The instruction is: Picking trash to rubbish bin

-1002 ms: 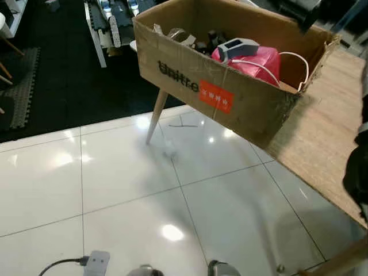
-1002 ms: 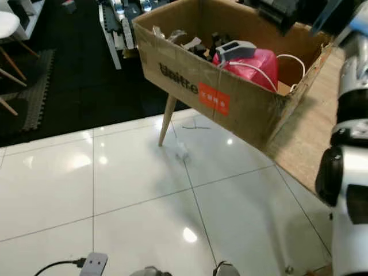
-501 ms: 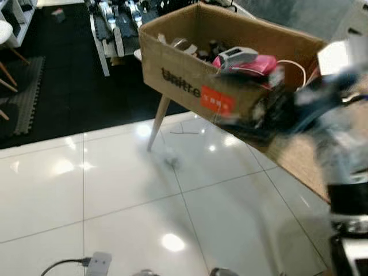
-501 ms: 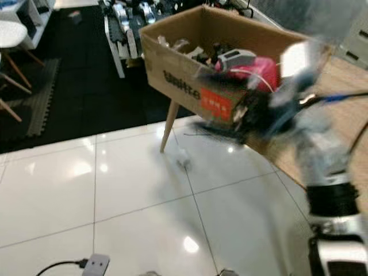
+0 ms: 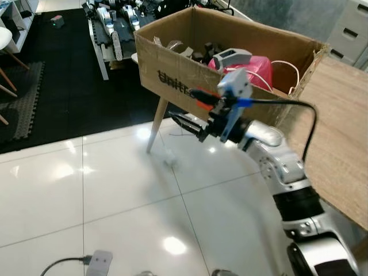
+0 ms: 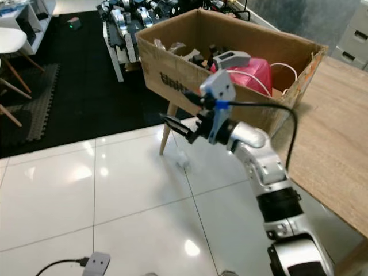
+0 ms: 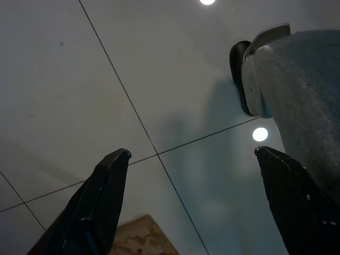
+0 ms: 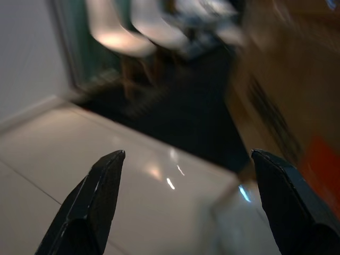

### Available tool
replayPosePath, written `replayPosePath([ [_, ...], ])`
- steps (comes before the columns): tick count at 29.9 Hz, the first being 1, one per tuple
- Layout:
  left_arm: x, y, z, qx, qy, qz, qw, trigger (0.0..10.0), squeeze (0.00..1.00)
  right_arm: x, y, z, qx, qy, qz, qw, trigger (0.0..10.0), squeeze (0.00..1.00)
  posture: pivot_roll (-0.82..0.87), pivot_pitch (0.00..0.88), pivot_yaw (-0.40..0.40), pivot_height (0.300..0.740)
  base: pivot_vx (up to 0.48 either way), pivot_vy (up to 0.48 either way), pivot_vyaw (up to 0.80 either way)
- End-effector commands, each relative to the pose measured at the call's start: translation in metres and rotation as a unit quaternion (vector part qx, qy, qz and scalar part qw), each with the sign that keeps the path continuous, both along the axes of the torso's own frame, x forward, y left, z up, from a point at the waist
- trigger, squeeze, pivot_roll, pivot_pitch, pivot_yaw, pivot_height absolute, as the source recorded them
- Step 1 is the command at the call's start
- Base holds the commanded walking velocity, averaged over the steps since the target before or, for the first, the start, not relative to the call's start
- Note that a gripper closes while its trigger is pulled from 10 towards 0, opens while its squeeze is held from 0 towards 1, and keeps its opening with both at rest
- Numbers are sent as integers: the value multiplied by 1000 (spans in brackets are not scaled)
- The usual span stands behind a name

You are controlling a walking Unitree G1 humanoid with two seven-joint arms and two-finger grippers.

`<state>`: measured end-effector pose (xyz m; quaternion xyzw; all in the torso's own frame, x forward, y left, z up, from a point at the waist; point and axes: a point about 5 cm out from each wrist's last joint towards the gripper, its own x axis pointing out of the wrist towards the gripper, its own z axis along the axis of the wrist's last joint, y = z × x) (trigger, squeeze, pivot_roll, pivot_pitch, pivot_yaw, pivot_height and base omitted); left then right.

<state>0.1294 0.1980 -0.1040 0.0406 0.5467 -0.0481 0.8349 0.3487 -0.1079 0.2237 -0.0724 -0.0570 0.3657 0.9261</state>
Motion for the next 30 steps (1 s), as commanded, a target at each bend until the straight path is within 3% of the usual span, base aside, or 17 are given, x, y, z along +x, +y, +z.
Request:
replayPosePath([
  [1,-10,-17,-5,-32,18,-13,999,10000,0,3,-2,-8,-16,17,-26,999,10000,0,-43,105,6,740,0,0,0],
  [7,-10,-17,-5,-32,20,-12,999,10000,0,9,-15,-22,-21,61,-91,994,10000,0,-39,99,6,740,0,0,0],
  [10,-9,-16,-5,-31,19,-13,999,10000,0,22,-54,-28,-39,60,-232,970,10000,0,-43,91,9,740,0,0,0],
  [11,-9,-16,-5,-31,19,-13,999,10000,0,22,-54,-28,-39,60,-232,970,10000,0,-43,91,9,740,0,0,0],
  [13,-9,-16,-4,-31,18,-14,999,10000,0,25,-68,-27,-33,53,-282,957,10000,0,-45,90,9,740,0,0,0],
  [18,-7,-16,-4,-31,17,-17,999,10000,0,25,-67,-24,-19,45,-293,955,10000,0,-53,86,14,740,0,0,0],
  [20,-5,-16,-4,-32,16,-18,999,10000,0,23,-52,-22,11,50,-244,968,10000,0,-54,86,15,740,0,0,0],
  [22,-4,-17,-3,-34,14,-19,999,10000,0,8,-19,-24,34,81,-98,991,10000,0,-55,88,17,740,0,0,0],
  [23,-4,-17,-3,-34,14,-19,999,10000,0,8,-19,-24,34,81,-98,991,10000,0,-55,88,17,740,0,0,0],
  [24,-3,-18,-3,-34,13,-19,999,10000,0,-9,-2,-24,27,72,8,997,10000,0,-55,88,17,740,0,0,0],
  [25,-3,-18,-3,-35,13,-19,999,10000,0,-26,11,-24,21,59,94,994,10000,0,-55,88,17,740,0,0,0],
  [26,-3,-18,-3,-35,13,-19,999,10000,0,-26,11,-24,21,59,94,994,10000,0,-55,88,17,740,0,0,0],
  [28,-3,-18,-3,-36,13,-18,999,10000,0,-56,22,-28,25,61,221,973,10000,0,-51,91,17,740,0,0,0],
  [29,-3,-18,-3,-36,13,-18,999,10000,0,-65,24,-32,31,73,256,964,10000,0,-52,93,18,740,0,0,0],
  [30,-3,-18,-3,-36,13,-18,999,10000,0,-65,24,-32,31,73,256,964,10000,0,-52,93,18,740,0,0,0],
])
